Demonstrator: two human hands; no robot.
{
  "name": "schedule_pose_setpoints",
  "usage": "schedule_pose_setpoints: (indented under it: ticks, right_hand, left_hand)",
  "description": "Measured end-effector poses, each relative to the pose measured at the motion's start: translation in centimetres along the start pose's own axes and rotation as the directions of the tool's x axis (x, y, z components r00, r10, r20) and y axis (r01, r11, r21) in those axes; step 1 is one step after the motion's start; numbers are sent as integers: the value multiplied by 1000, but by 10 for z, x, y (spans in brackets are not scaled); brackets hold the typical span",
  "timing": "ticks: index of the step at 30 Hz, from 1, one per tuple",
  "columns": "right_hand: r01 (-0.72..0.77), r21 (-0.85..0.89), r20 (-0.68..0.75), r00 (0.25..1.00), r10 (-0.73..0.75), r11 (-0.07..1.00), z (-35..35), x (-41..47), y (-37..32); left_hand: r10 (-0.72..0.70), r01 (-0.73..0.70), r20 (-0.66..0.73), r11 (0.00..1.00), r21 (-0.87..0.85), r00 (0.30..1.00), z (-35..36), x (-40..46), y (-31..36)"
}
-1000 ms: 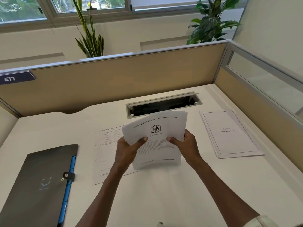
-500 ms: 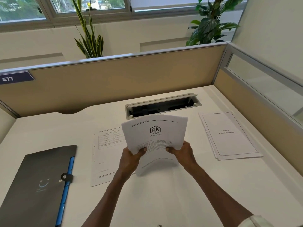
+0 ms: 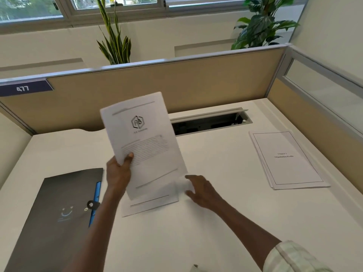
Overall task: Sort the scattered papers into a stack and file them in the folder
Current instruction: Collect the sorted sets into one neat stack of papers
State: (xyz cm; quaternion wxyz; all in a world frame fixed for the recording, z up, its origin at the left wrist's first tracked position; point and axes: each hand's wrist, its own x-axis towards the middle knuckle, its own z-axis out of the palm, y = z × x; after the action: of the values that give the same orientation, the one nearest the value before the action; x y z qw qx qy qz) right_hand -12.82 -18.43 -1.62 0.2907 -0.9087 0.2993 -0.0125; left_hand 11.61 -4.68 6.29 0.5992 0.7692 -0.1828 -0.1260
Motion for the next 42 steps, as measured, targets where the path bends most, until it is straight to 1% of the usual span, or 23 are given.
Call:
schedule_pose_setpoints:
  ticks: [2,3,5,7,9,14,19,22,24,27,28,29,31,32,34,35,36,39,42]
  right_hand:
    - [131,-141,89,989,-119,981,16,7,-17]
    - [193,-223,147,976,-163,955,22,11,-24]
    - [280,-340,264,945,-195,898,34,16,-34]
    - [299,-379,343,924,-167,876,41,18,-36]
    - [279,-374,346,927,-146,884,41,18,-30]
    - [177,-330,271,959,-86,927,24,5,4]
    - [64,-274,153,988,-22,960,6,-21,45]
    - [-11,-185,37,999,18,983,-4,-32,64]
    - [-50,-107,-66,997,43,993,-9,-37,73]
    - [-127,46,-232,963,134,991,-15,-39,78]
    - [-159,86,-262,949,176,984,-17,-37,77]
    - [-199,110,-272,937,222,974,-17,-33,75]
    - [-334,104,-243,905,350,937,-16,-24,67]
    - [-417,55,-212,883,418,907,-15,-18,63]
    - [-513,-135,-174,854,490,848,-10,-9,55]
    - [-530,-198,-169,847,504,825,-9,-5,52]
    - [-547,-218,-161,837,523,808,-9,-1,49]
    - [-590,-188,-99,807,583,785,-12,8,45]
    - [-588,-119,-34,808,588,800,-16,12,46]
  left_hand:
    - [-12,12,-61,1000,-8,998,-20,13,-5]
    - [-28,26,-82,999,-21,996,-28,17,-8]
    - [-65,59,-105,996,-60,992,-42,21,-16]
    - [-84,75,-113,994,-77,990,-52,21,-25]
    - [-99,90,-107,992,-87,989,-59,20,-34]
    - [-138,127,-148,989,-81,979,-62,13,-57]
    - [-200,181,-152,975,-131,968,-60,6,-74]
    - [-205,185,-147,972,-142,968,-57,4,-76]
    - [-206,187,-146,973,-133,968,-54,3,-75]
    - [-197,181,-134,975,-126,971,-51,2,-73]
    - [-193,178,-129,977,-121,973,-51,2,-73]
    - [-190,176,-123,977,-119,974,-51,2,-73]
    - [-185,172,-117,979,-111,976,-52,1,-73]
    - [-182,171,-118,980,-100,976,-52,1,-73]
    - [-181,171,-116,981,-88,977,-54,-1,-73]
    - [-179,170,-115,982,-85,977,-54,-1,-73]
    - [-177,168,-115,982,-80,977,-55,-2,-72]
    - [-181,176,-123,983,-50,976,-57,-4,-74]
    - [-189,187,-117,982,-27,975,-57,-6,-76]
